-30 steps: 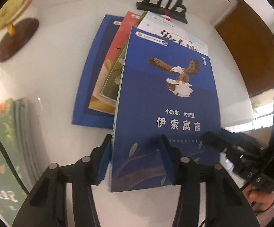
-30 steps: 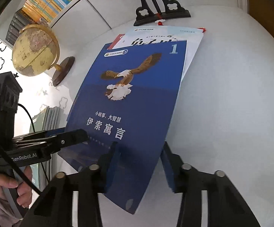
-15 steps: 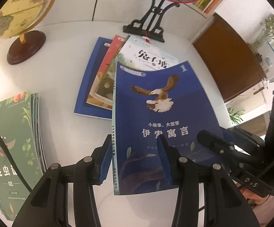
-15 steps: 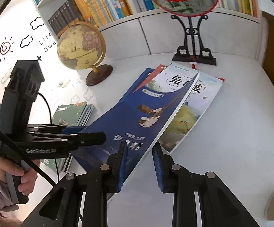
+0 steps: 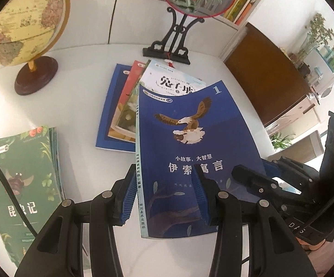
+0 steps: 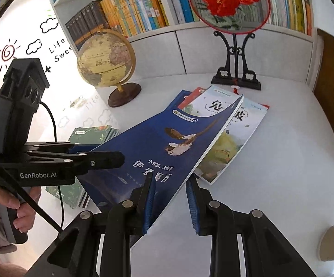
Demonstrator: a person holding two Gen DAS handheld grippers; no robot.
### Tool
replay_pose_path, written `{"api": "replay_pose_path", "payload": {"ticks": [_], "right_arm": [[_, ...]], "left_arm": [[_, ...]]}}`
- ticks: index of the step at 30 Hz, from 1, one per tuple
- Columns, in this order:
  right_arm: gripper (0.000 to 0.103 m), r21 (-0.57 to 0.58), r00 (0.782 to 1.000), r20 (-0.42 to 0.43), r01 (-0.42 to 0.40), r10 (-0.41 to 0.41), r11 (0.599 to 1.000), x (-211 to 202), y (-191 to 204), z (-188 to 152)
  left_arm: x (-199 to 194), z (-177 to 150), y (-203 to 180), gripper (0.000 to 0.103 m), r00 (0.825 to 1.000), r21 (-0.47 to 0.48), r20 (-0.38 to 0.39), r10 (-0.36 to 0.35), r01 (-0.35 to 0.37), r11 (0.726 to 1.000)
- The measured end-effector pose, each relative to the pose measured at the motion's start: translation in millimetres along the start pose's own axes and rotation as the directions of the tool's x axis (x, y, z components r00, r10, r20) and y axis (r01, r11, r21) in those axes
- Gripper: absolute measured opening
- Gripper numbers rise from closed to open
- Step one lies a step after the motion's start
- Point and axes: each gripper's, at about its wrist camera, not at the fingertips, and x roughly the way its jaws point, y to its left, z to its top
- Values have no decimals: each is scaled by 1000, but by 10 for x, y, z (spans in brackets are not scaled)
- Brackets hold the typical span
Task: Organize books
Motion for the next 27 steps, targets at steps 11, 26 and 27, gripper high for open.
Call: {"api": "replay_pose_path", "payload": {"ticks": [11, 26, 27], "right_arm": [[27, -111, 1000, 20, -18, 20, 994, 61, 519, 187], [27, -263, 984, -57, -176, 167, 949, 572, 1793, 298], [27, -271, 983, -61, -182, 171, 945, 599, 1867, 299]], "left_arm": [[-460, -116, 494, 42, 997, -106, 67, 41, -34, 994], [-1178, -724, 1566, 42, 977, -288, 130, 172, -129, 949], [-1209, -757, 1630, 42, 975, -297, 130, 179, -134, 945]]}}
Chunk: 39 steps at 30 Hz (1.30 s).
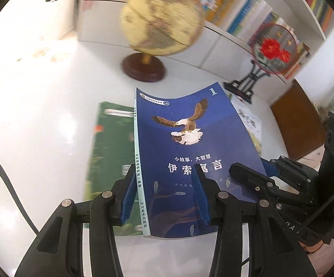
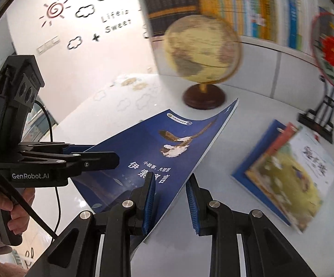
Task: Organize books
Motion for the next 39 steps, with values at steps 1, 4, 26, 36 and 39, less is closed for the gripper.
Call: {"api": "replay_pose_path", "payload": {"ticks": [1, 4, 26, 36, 39], "right_arm": [[27, -12, 1000, -6, -7, 7, 1000, 56, 79, 27], [26, -36, 999, -20, -25, 25, 999, 201, 232, 60], [52, 117, 943, -254, 251, -215, 961, 487, -235, -234], [53, 186, 843, -116, 538, -526, 822, -279, -1013, -148], [53, 108, 790, -123, 613, -601, 783, -404, -1188, -254]], "left_arm": [[-17, -13, 73, 42, 1000, -10, 1, 5, -5, 1000], [-34, -55, 280, 42, 1000, -42, -8, 14, -14, 999], [167, -89, 773, 78, 998, -234, -58, 39, -51, 971], [596, 460, -98, 78, 995, 47, -73, -62, 65, 997], [879, 624, -581, 78, 991, 211, -114, -64, 87, 974]]}}
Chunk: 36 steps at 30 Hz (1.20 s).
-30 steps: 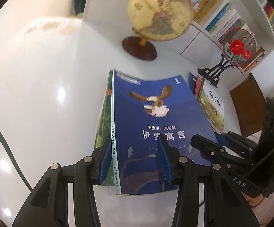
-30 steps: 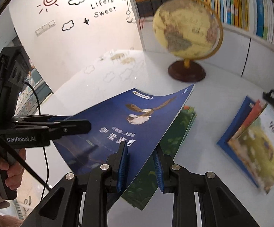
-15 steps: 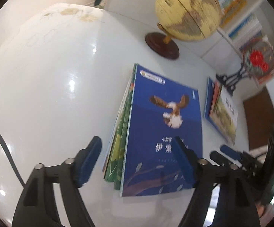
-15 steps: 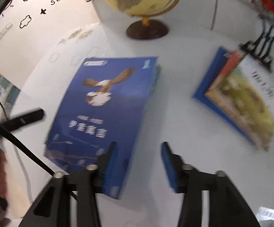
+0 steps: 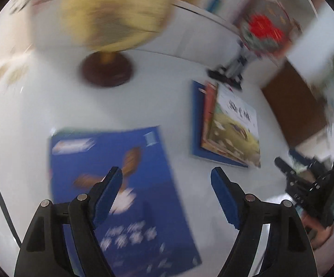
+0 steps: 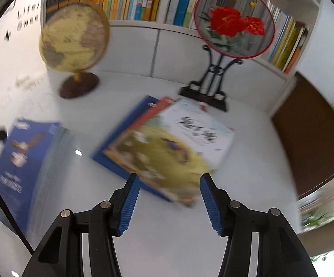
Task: Organize books
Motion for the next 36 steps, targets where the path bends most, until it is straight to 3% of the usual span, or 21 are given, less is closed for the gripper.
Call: {"api": "replay_pose_path", "payload": {"ticks": [3, 8, 12, 14, 16, 23, 24, 33, 36], "right_arm": [[53, -14, 999, -18, 39, -39, 999, 73, -218, -80], [53, 180, 992, -62, -96, 108, 979, 341, -739, -151], [53, 400, 961, -41, -236, 275, 886, 650, -1097, -198], [53, 525, 955, -20, -242, 296, 816, 810, -1232, -254], [53, 591, 943, 8, -274, 334, 759, 944, -1290, -292], [53, 552, 909, 12, -353, 416, 756, 1178, -1178, -225], [57, 548, 904, 15, -364, 427, 753, 1206, -1161, -214], [63, 554, 894, 24, -384, 447, 739, 1246, -1110, -199], [63, 554, 890, 20, -390, 456, 736, 1250, -1133, -185]], "left_arm": [[273, 213, -283, 78, 999, 60, -30, -12, 14, 998], [844, 582, -717, 78, 991, 72, -86, -101, 107, 992], [1306, 795, -863, 78, 977, 22, -124, -174, 178, 984], [1444, 812, -851, 78, 977, -14, -130, -169, 168, 986], [1568, 835, -843, 78, 968, -43, -133, -211, 207, 977], [1741, 863, -894, 78, 954, -34, -141, -264, 261, 965], [1758, 867, -907, 78, 955, -24, -139, -263, 262, 965], [1729, 878, -944, 80, 953, -33, -119, -280, 278, 960], [1717, 839, -1010, 86, 957, -4, -121, -265, 267, 964]]}}
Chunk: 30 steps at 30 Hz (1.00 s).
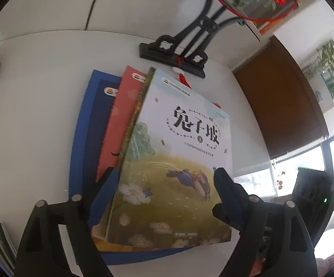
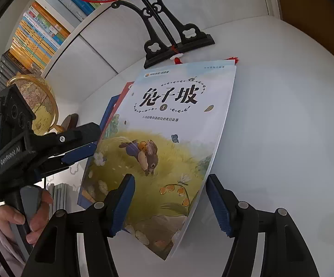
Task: Organize books
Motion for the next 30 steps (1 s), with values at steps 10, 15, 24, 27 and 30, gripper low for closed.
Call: {"api": "replay_pose_path", "payload": {"ticks": [10, 15, 24, 27, 30], "right_arm": [[71, 22, 998, -56, 16, -14, 1000, -87, -73, -48], [72, -5, 995, -104, 9, -9, 1000, -114, -71, -144], [74, -202, 983, -180, -64, 27, 977, -76, 109, -321], [75, -170, 985, -170, -69, 39, 983, -42, 13, -281], [74, -163, 984, -168, -93, 65, 982, 16, -6, -243]], "left_arm": [[-53, -387, -152, 92, 997, -58, -74, -4, 0, 998], [-202, -719, -180, 93, 998, -112, -56, 10, -17, 994], [-331, -900, 120, 92, 982, -219, -58, 179, -187, 958], [-323, -850, 172, 92, 986, -219, -45, 158, -164, 962], [-284, -832, 115, 92, 985, -167, -30, 167, -170, 971]]}}
